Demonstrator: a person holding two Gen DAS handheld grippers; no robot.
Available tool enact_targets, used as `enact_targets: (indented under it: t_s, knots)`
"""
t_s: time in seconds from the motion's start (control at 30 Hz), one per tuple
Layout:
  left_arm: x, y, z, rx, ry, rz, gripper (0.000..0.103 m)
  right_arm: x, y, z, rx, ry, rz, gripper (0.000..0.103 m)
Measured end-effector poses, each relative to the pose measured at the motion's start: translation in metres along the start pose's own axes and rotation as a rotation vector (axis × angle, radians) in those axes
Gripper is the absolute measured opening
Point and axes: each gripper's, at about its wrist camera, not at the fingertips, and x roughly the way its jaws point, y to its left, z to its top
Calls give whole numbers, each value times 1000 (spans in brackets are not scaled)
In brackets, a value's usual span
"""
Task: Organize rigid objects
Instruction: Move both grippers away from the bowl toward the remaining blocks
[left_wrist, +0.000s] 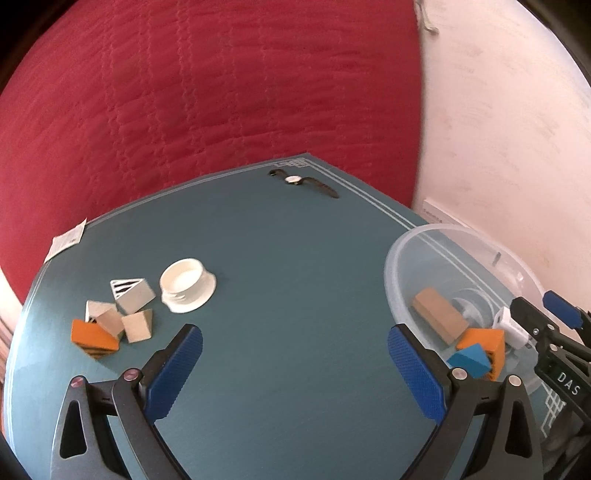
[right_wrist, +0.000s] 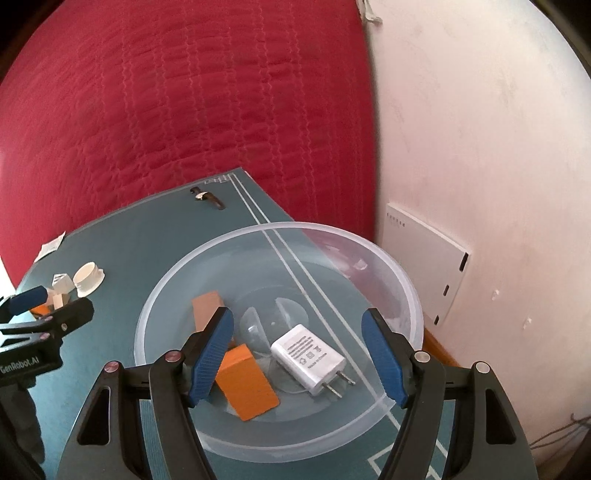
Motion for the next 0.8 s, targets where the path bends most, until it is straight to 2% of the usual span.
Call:
enact_targets:
  t_s: [0.27,0.8]
  knots:
    - [-1,33,-10,-65,15,43,102,-10,22,-6,-76,-34,-4,73]
    - [-5,119,-32,-194,57,179,102,-18,64,-19,-158,-19,62,73]
